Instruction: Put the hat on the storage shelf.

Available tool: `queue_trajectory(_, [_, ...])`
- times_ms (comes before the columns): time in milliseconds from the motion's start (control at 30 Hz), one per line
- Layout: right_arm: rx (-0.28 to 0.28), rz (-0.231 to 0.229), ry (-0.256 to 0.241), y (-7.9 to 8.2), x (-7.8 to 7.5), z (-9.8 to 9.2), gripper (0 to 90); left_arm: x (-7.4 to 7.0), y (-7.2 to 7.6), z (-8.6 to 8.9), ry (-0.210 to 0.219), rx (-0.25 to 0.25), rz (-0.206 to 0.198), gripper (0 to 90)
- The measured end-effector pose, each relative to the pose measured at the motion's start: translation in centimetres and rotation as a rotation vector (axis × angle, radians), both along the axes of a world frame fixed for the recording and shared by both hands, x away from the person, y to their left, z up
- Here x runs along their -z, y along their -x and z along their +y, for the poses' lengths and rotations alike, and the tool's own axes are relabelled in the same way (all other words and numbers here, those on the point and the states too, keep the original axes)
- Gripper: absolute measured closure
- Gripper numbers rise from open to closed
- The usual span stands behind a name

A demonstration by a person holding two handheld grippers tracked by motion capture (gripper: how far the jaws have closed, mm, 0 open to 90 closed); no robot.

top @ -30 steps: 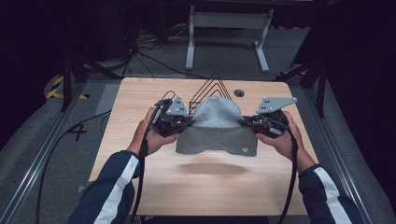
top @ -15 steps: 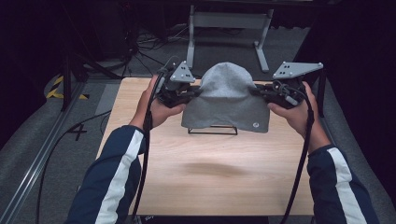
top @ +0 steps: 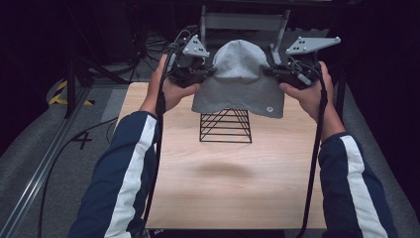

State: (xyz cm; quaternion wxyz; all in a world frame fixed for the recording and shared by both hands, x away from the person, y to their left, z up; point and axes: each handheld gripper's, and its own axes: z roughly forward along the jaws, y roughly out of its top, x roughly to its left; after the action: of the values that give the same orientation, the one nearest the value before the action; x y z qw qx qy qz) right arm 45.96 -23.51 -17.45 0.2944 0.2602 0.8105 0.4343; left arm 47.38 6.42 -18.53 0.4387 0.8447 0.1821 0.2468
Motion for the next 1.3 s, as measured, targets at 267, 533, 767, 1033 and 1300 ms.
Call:
queue_trajectory(267, [0.022,0.014,-0.026,-2.1,0.7,0.2,84.1,1.0,-2.3,-0.3,0.009,-0.036,0.024,85.1])
queue_trajectory(533, [0.040,0.000,-0.054,-3.4,0.9,0.1,84.1,1.3,-3.9,-0.4,0.033,-0.074,0.022,85.1])
queue_trajectory(767, [0.049,0.003,-0.070,-4.1,1.4,0.3,84.2,1.8,-4.5,-0.6,0.030,-0.100,0.025,85.2])
queue_trajectory(1033, [0.020,0.024,-0.051,-3.9,2.4,0.6,84.2,2.6,-4.0,-0.3,0.021,-0.066,0.039,85.1])
queue_trajectory(1300, [-0.024,0.040,-0.041,-3.1,3.6,0.6,84.2,3.2,-2.9,0.8,0.042,-0.032,0.044,85.2])
